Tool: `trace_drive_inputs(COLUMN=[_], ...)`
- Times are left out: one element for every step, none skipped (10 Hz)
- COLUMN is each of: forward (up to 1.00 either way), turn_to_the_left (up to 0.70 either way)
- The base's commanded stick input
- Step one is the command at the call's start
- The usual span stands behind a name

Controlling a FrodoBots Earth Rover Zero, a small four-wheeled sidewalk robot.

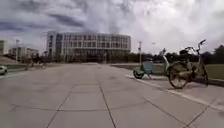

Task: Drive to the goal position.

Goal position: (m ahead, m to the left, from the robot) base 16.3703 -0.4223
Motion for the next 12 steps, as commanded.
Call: trace_drive_inputs(forward=[1.0,1.0,1.0,1.0,1.0,1.0,1.0,1.0,1.0,1.0,1.0,1.0], turn_to_the_left=[0.0,0.0,0.0,0.0,0.0,0.0,0.0,0.0,0.0,0.0,-0.26,-0.4])
